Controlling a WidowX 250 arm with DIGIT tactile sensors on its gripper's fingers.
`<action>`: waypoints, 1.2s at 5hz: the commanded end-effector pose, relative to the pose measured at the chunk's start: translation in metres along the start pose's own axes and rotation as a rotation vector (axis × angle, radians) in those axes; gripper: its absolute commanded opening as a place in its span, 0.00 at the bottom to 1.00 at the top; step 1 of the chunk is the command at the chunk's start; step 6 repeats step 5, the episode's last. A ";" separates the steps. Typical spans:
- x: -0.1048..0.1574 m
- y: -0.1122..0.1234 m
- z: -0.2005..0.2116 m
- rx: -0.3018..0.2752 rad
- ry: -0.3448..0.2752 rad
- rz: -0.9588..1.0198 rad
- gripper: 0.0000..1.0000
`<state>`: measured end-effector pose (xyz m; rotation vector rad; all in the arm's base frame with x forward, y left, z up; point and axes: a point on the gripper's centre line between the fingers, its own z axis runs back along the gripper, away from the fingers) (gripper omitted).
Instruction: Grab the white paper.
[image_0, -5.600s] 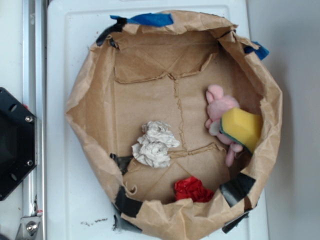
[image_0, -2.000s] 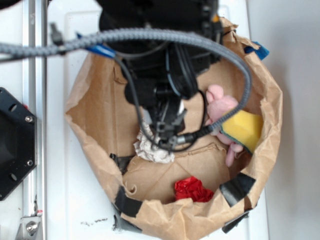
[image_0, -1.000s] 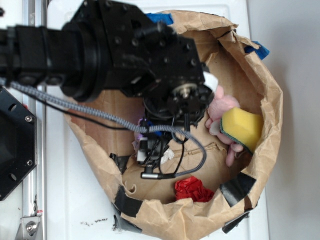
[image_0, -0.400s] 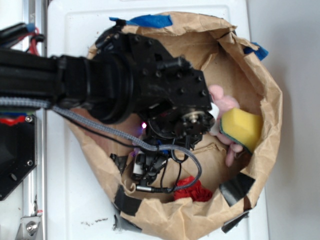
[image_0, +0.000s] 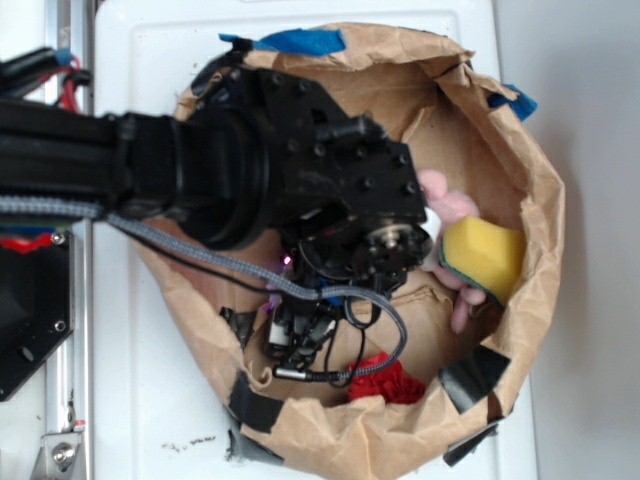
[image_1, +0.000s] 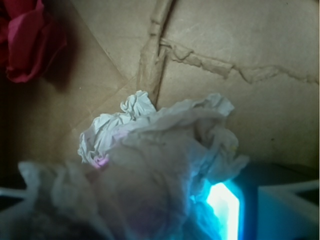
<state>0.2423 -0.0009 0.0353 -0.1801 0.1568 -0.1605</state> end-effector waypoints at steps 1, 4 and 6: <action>0.002 0.016 0.096 -0.049 -0.227 0.107 0.00; -0.023 0.000 0.177 -0.008 -0.369 0.230 0.00; -0.023 -0.002 0.173 0.013 -0.345 0.246 0.00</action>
